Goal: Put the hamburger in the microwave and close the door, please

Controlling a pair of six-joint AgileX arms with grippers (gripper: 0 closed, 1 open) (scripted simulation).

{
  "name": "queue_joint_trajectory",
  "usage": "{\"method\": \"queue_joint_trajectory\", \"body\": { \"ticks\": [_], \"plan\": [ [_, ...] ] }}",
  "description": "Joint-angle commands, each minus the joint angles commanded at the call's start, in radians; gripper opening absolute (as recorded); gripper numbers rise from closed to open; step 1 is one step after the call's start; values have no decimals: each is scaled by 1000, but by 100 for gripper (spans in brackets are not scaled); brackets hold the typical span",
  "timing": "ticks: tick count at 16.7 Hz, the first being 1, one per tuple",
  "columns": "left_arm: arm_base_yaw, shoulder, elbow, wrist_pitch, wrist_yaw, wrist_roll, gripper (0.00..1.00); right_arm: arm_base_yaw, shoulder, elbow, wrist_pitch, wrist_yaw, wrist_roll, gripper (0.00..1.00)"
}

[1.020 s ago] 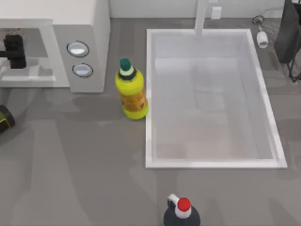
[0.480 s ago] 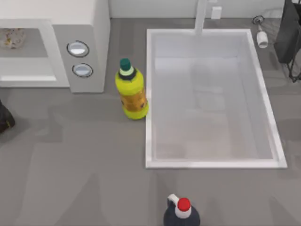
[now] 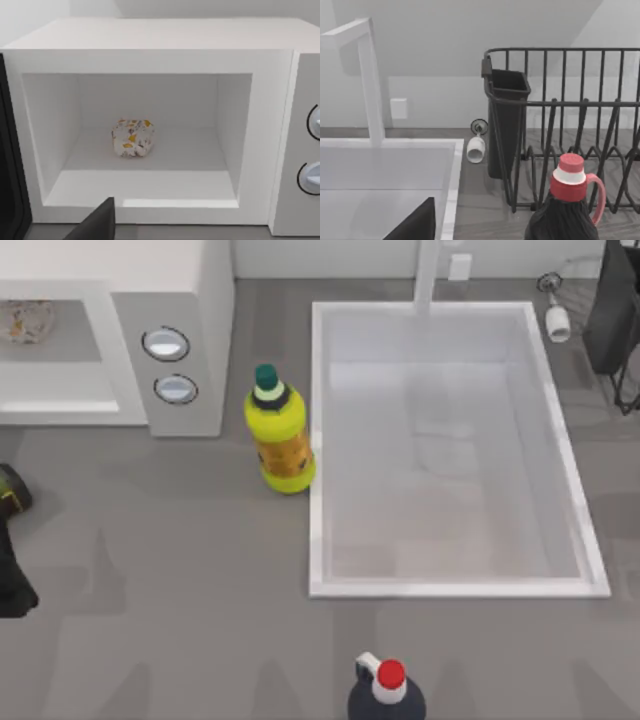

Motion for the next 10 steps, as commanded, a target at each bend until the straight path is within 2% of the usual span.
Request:
{"method": "queue_joint_trajectory", "body": {
  "ticks": [7, 10],
  "plan": [
    [-3, -37, -26, 0, -6, -3, 100, 0, 0, 0, 0, 0, 0, 100],
    [-3, -37, -26, 0, -6, -3, 77, 0, 0, 0, 0, 0, 0, 100]
  ]
}}
